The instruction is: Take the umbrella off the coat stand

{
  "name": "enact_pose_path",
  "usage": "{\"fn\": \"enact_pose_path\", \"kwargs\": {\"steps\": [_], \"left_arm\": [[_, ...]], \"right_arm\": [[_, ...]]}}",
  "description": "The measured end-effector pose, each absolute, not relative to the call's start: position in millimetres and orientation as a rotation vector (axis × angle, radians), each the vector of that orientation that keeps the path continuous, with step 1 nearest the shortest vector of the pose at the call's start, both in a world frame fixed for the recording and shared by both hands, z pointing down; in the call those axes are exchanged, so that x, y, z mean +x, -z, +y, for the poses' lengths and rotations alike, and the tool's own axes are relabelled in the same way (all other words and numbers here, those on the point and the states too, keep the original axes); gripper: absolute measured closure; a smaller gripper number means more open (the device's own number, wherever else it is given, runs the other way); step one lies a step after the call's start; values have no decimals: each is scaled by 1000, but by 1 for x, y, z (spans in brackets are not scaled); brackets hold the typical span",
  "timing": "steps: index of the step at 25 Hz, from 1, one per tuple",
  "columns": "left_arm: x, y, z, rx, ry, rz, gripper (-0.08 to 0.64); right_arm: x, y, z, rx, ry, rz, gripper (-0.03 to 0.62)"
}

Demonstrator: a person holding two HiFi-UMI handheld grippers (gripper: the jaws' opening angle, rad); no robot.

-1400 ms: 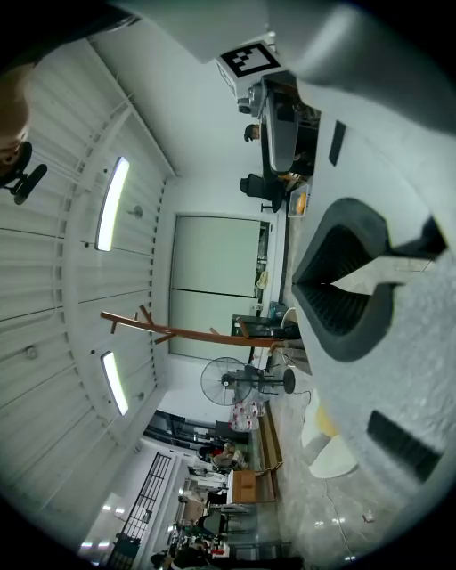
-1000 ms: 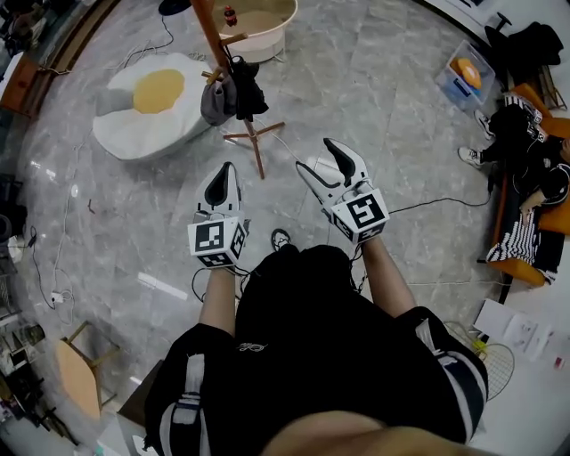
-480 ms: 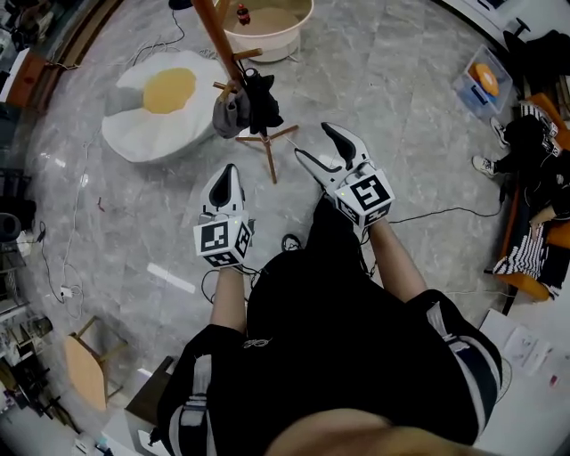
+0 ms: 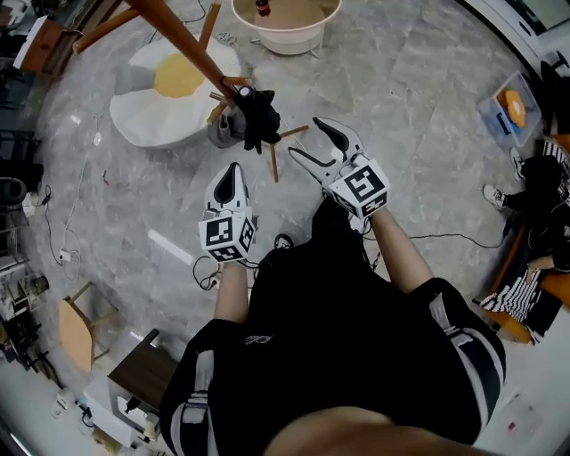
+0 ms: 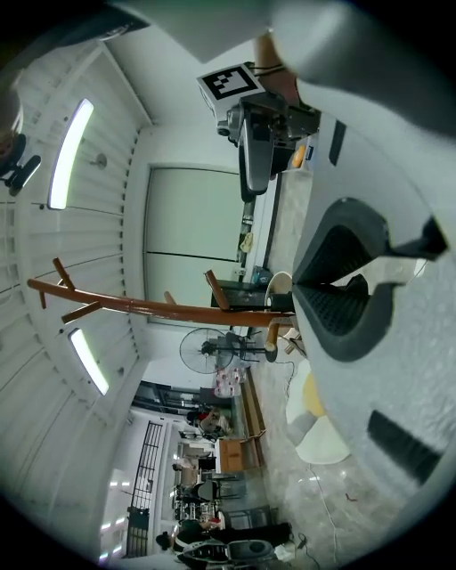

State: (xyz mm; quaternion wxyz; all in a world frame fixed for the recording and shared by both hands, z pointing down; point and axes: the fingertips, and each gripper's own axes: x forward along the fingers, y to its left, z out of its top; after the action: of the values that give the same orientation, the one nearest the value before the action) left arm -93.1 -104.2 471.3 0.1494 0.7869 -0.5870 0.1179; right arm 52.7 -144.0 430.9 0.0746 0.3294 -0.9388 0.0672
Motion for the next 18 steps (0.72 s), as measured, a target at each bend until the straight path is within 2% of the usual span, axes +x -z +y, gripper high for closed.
{"fn": "enact_pose_path", "kwargs": {"steps": [8, 18], "left_arm": [[-62, -496, -137, 2136, -396, -1740, 561], [-56, -541, -152, 1963, -492, -1827, 561]], "right_arm": [[78, -460, -188, 797, -268, -2834, 278], [69, -522, -211, 564, -394, -2823, 281]]}}
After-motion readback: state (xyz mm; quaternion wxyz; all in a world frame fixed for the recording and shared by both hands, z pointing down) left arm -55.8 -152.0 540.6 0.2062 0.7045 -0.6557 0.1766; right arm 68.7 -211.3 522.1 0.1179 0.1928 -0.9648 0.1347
